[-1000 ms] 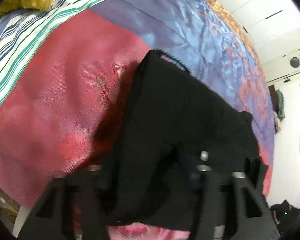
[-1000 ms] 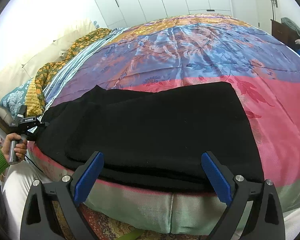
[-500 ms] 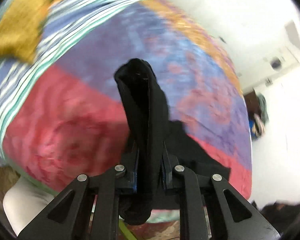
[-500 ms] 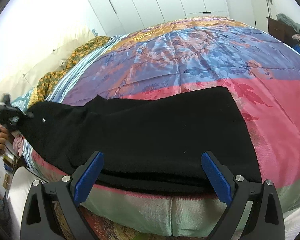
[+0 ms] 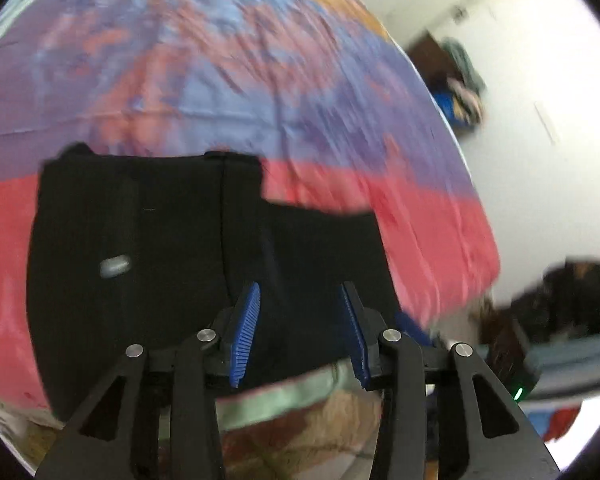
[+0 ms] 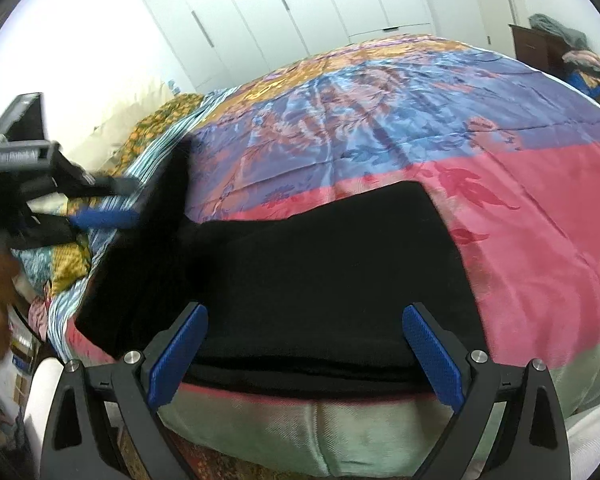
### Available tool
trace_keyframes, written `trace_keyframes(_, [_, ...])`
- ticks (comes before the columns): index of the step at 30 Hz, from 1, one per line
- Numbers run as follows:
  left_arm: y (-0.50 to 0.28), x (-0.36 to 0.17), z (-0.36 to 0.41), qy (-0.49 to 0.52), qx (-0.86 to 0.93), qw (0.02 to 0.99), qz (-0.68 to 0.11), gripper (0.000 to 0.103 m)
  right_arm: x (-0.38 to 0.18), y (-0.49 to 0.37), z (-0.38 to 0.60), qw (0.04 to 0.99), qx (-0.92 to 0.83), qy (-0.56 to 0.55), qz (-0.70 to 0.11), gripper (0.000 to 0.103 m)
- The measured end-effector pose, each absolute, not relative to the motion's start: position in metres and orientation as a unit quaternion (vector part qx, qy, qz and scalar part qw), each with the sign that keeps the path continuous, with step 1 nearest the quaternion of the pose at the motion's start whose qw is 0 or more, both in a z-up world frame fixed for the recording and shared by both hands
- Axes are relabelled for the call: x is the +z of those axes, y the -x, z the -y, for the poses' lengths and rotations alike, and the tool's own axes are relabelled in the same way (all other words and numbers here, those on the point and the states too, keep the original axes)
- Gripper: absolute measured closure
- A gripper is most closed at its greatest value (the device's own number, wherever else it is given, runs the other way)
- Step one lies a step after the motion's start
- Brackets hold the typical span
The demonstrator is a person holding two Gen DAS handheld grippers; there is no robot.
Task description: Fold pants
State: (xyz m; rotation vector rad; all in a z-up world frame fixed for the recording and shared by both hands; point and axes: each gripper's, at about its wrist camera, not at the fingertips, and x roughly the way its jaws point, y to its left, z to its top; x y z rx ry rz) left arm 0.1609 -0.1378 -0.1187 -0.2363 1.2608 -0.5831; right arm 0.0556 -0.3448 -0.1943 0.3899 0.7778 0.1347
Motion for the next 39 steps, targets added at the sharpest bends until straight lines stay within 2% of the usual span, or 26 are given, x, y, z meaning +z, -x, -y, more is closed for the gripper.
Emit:
trace_keyframes(2, [-0.152, -0.103, 0.128, 0.104, -0.284, 0.775, -0.556, 0.059, -0.191, -0.053, 0.352, 0.908, 0.058, -0.196, -0.367, 0.006])
trace_keyframes(4, [-0.148, -0.080, 0.094, 0.093, -0.278, 0.807, -0.512, 0.044, -0.187, -0.050, 0.362, 0.909, 0.050, -0.213, -0.354, 0.006])
trace_keyframes(5, [-0.149, -0.075, 0.080, 0.089, -0.268, 0.822, -0.494, 0.027, -0.186, -0.050, 0.367, 0.908, 0.050, -0.225, -0.350, 0.006])
trace_keyframes(6, [-0.147, -0.070, 0.061, 0.082, -0.242, 0.846, -0.468, 0.017, -0.184, -0.051, 0.370, 0.906, 0.058, -0.237, -0.347, 0.006])
trace_keyframes(7, [-0.144, -0.069, 0.038, 0.072, -0.201, 0.872, -0.440, 0.017, -0.182, -0.054, 0.370, 0.904, 0.075, -0.243, -0.344, 0.006])
trace_keyframes(8, [-0.143, -0.074, 0.022, 0.063, -0.169, 0.885, -0.430, 0.017, -0.179, -0.058, 0.368, 0.901, 0.104, -0.245, -0.342, 0.006])
trace_keyframes(10, [-0.145, -0.101, 0.000, 0.048, -0.131, 0.882, -0.450, 0.033, -0.170, -0.069, 0.353, 0.894, 0.180, -0.226, -0.342, 0.006])
trace_keyframes(11, [-0.144, -0.113, -0.001, 0.047, -0.131, 0.875, -0.463, 0.050, -0.167, -0.075, 0.344, 0.889, 0.215, -0.209, -0.345, 0.006])
trace_keyframes(12, [-0.146, -0.130, 0.000, 0.045, -0.133, 0.865, -0.482, 0.059, -0.165, -0.083, 0.334, 0.879, 0.253, -0.191, -0.356, 0.006])
trace_keyframes(14, [-0.145, -0.163, 0.014, 0.037, -0.150, 0.847, -0.509, 0.066, -0.170, -0.103, 0.313, 0.849, 0.316, -0.152, -0.396, 0.006])
trace_keyframes(16, [-0.143, -0.191, 0.036, 0.016, -0.160, 0.841, -0.517, 0.067, -0.178, -0.117, 0.297, 0.826, 0.350, -0.109, -0.428, 0.006])
trace_keyframes(20, [-0.140, -0.195, 0.048, 0.009, -0.160, 0.843, -0.514, 0.067, -0.205, -0.147, 0.277, 0.792, 0.357, -0.044, -0.494, 0.012])
trace_keyframes(24, [-0.146, -0.198, 0.046, 0.011, -0.165, 0.841, -0.516, 0.065, -0.219, -0.164, 0.276, 0.775, 0.360, -0.028, -0.518, 0.012])
trace_keyframes(26, [-0.144, -0.199, 0.046, 0.012, -0.164, 0.842, -0.514, 0.065, -0.223, -0.168, 0.275, 0.760, 0.375, -0.031, -0.530, 0.019])
trace_keyframes(30, [-0.142, -0.201, 0.049, 0.011, -0.159, 0.843, -0.513, 0.065, -0.218, -0.168, 0.280, 0.743, 0.407, -0.044, -0.530, 0.022])
trace_keyframes(33, [-0.143, -0.202, 0.049, 0.015, -0.154, 0.845, -0.512, 0.065, -0.221, -0.179, 0.292, 0.729, 0.415, -0.091, -0.538, 0.031])
trace_keyframes(35, [-0.143, -0.204, 0.051, 0.014, -0.150, 0.847, -0.509, 0.064, -0.236, -0.194, 0.295, 0.719, 0.390, -0.110, -0.564, 0.050])
trace_keyframes(37, [-0.143, -0.203, 0.052, 0.005, -0.144, 0.849, -0.509, 0.064, -0.244, -0.201, 0.291, 0.719, 0.374, -0.109, -0.575, 0.063])
trace_keyframes(39, [-0.144, -0.198, 0.051, -0.004, -0.141, 0.846, -0.514, 0.062, -0.239, -0.199, 0.284, 0.728, 0.371, -0.094, -0.569, 0.071])
